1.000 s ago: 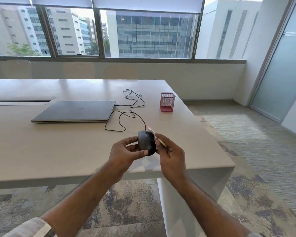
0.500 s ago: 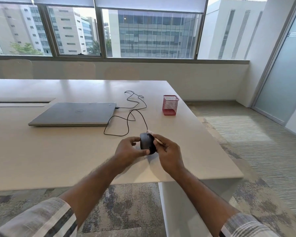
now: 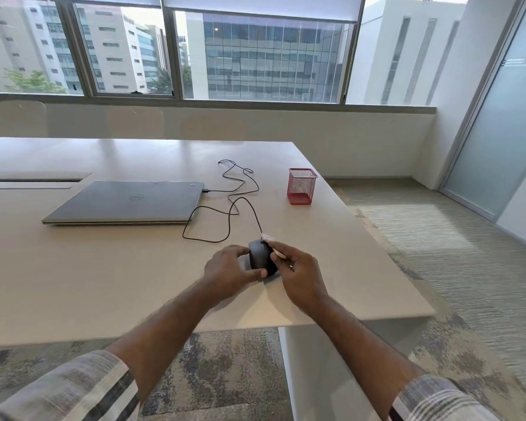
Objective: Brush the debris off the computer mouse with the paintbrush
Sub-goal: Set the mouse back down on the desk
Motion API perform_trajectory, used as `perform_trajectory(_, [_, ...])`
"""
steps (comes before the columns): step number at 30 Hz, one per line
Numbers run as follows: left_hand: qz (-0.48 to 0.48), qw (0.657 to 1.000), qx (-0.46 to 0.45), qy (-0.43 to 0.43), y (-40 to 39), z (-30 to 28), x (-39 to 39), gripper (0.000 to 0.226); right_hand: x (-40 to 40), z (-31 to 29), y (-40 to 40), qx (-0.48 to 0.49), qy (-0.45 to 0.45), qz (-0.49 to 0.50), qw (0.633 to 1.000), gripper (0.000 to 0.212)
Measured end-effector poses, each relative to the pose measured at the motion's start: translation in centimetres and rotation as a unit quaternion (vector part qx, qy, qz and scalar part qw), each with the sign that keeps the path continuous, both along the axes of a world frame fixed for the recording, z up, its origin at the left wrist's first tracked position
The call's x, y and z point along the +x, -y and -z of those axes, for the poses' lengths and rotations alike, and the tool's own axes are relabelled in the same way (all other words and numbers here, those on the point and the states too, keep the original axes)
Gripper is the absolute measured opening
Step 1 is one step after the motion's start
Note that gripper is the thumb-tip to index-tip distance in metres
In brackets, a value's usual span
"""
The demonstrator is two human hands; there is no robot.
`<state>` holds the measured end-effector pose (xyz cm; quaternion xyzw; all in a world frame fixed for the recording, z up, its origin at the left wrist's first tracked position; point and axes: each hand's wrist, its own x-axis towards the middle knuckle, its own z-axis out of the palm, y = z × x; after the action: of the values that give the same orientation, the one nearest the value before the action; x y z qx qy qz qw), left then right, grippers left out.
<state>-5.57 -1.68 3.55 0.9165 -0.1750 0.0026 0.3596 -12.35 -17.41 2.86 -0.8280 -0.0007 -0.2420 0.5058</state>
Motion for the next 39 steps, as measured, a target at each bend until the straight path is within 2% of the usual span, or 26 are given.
perform_trajectory(5, [0.009, 0.993, 0.065, 0.097, -1.4, 0.4, 0.3, 0.079, -0.2, -0.6, 0.2, -0.046, 0.034, 0.032, 0.998, 0.031])
perform_trajectory(10, [-0.014, 0.974, 0.12, 0.192, -4.7, 0.9, 1.9, 0.077, 0.0, -2.7, 1.0, -0.043, 0.079, 0.067, 0.994, 0.028])
perform_trajectory(14, [-0.028, 0.972, 0.159, 0.17, -7.2, 1.3, 3.7, 0.085, 0.1, -4.1, 1.4, -0.038, 0.104, 0.11, 0.988, 0.023])
perform_trajectory(19, [-0.022, 0.973, 0.16, 0.167, -7.5, 1.1, 5.6, 0.089, 0.2, -5.1, 2.5, -0.053, 0.123, 0.143, 0.981, 0.022])
perform_trajectory(27, [-0.002, 0.976, 0.162, 0.148, -4.2, 0.6, 8.4, 0.098, 3.5, -6.8, 5.9, -0.18, 0.161, 0.144, 0.96, 0.02])
perform_trajectory(39, [0.027, 0.964, 0.258, 0.066, -2.4, 2.6, 12.1, 0.099, 13.4, -10.8, 14.4, -0.256, 0.1, 0.136, 0.952, 0.02])
